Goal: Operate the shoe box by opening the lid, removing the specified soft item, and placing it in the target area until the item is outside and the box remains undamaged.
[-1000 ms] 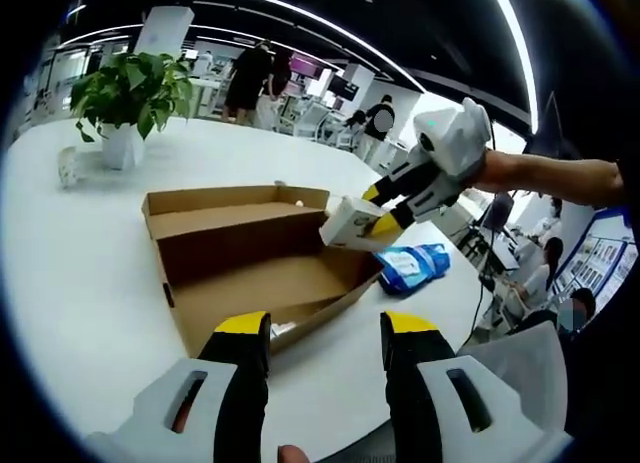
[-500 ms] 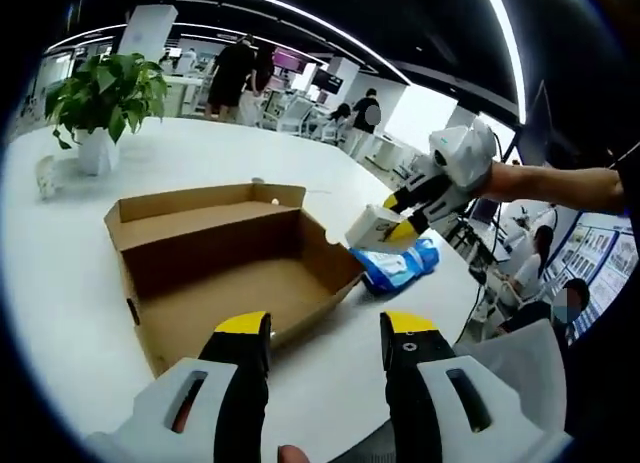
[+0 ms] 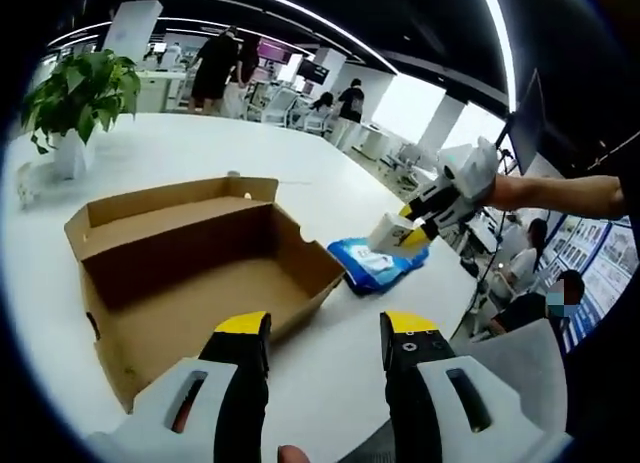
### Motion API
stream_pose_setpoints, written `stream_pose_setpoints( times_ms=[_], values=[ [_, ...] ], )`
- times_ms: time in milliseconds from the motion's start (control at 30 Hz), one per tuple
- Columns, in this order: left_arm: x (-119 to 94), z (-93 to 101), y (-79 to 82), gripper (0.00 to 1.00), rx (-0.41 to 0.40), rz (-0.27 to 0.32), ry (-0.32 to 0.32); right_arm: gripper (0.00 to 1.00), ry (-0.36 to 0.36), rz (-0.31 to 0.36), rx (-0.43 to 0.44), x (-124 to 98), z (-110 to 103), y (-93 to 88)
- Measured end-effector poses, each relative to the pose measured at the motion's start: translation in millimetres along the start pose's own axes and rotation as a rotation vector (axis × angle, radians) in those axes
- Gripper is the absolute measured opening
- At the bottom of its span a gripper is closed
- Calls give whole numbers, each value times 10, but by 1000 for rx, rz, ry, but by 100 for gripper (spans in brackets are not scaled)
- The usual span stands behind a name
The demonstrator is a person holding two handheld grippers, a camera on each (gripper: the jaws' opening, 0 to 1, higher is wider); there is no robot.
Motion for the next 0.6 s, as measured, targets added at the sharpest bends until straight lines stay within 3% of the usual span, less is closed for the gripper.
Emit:
stream_pose_setpoints(
  times_ms=[600],
  values=[
    [210,158,14,45,16,-27,-11,17,-30,-45,129,-264,-111,-836]
  ],
)
Point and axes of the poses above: the point that each gripper's makers call its tool centre point, and the gripper's own axes: x roughly forward along the fingers, z roughly to its right, y roughly out of its top, the point moved 5 cm from there along -x, roughly backward along the fingers, and after that the axes turned 14 degrees about -x, right-handed, at the moved point
